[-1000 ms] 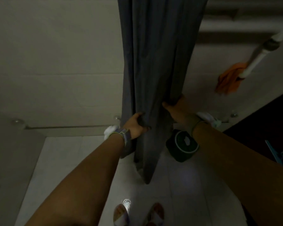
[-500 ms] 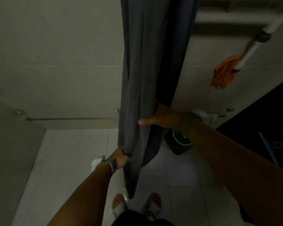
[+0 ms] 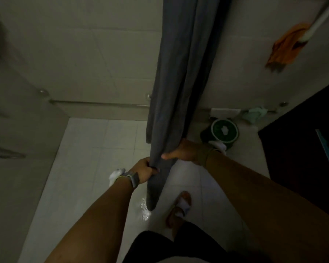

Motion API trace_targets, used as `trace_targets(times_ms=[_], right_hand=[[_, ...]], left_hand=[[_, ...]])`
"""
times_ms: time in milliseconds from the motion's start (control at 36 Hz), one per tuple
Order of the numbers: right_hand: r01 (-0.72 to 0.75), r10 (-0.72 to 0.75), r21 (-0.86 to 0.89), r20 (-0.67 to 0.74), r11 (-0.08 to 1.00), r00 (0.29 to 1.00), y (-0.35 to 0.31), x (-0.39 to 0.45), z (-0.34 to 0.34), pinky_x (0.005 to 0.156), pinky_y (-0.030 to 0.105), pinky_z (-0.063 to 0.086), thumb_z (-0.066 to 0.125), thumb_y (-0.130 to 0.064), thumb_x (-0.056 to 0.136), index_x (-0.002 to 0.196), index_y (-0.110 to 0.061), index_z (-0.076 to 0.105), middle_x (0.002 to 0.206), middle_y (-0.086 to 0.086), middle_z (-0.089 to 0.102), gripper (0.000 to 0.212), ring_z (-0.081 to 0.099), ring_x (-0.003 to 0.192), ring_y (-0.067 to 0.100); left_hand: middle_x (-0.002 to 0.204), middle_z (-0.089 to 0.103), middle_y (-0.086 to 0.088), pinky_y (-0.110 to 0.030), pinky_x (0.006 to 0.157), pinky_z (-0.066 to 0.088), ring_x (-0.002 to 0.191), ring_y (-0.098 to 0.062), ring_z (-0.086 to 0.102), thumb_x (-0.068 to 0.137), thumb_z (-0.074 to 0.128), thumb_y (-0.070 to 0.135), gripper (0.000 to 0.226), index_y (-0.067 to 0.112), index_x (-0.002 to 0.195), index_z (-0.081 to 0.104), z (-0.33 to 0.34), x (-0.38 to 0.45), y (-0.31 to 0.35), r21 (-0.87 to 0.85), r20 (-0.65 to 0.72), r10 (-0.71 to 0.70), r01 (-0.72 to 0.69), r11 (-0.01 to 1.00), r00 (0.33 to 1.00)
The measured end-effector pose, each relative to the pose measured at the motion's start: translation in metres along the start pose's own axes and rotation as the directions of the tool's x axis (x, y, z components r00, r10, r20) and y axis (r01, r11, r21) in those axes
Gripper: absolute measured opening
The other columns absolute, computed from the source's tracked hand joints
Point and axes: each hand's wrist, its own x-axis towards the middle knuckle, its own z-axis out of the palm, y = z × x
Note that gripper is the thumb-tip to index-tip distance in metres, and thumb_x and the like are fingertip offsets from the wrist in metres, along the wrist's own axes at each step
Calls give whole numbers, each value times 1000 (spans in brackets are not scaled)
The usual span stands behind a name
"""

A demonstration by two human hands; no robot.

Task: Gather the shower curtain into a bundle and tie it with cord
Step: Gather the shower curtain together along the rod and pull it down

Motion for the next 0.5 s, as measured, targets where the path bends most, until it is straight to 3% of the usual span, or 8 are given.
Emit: trace_targets(times_ms=[83,167,278,333,389,417,444,500], right_hand=[[5,14,122,-150,992,989,18,-15,39,105,36,43,72,-22,85,141,-11,47,142,10,51,63,50,128,27],[30,68,304,-307,952,949,21,-35,60,105,37,44,67,-19,90,134,0,53,131,14,59,49,55,122,29],[-28,138,300,-352,954,926,38,-75,93,108,40,42,66,-30,90,136,-4,51,138,14,55,56,53,124,30],[-172,214,143,-363,975,907,50,-87,103,110,37,39,68,-39,87,147,-7,35,146,12,45,75,46,131,31],[-205,235,115,-437,972,868,53,-104,112,114,40,33,75,-47,78,154,-10,9,155,11,29,108,33,140,33],[-185,215,110,-477,977,852,55,-106,111,116,41,30,78,-46,74,155,-11,3,157,13,24,116,29,142,34],[-170,185,77,-506,982,842,56,-104,110,117,40,28,79,-43,74,155,-10,2,157,14,22,117,26,143,35],[-167,138,-6,-535,986,834,40,-120,107,115,34,25,76,-32,81,153,-5,10,157,16,23,101,26,143,34]], left_hand=[[111,71,-7,-45,96,53,103,-28,66,75,77,19,38,25,110,65,9,-11,-27,64,23,42,-44,997,999],[102,71,-10,-35,85,52,98,-27,67,88,69,22,19,17,106,69,21,-28,-57,140,-35,55,-49,989,998],[115,69,-15,-31,91,45,108,-30,64,95,57,39,38,8,112,71,29,-54,-107,324,-6,-66,64,944,998],[139,55,-17,-33,105,39,128,-33,52,94,56,44,52,9,133,58,25,-56,-121,418,-42,-179,180,891,983],[160,21,-21,-43,119,23,146,-38,24,85,64,52,94,13,156,16,12,-63,-132,456,-152,-275,315,832,949],[162,9,-23,-48,120,20,148,-41,17,77,70,54,114,17,156,-3,6,-66,-130,441,-198,-297,356,824,934],[162,4,-23,-50,120,22,147,-44,17,72,74,52,124,22,155,-12,0,-67,-130,414,-216,-280,348,841,935],[161,16,-19,-48,116,30,143,-43,27,74,78,46,118,23,157,-2,-5,-82,-110,362,-181,-113,173,916,977]])
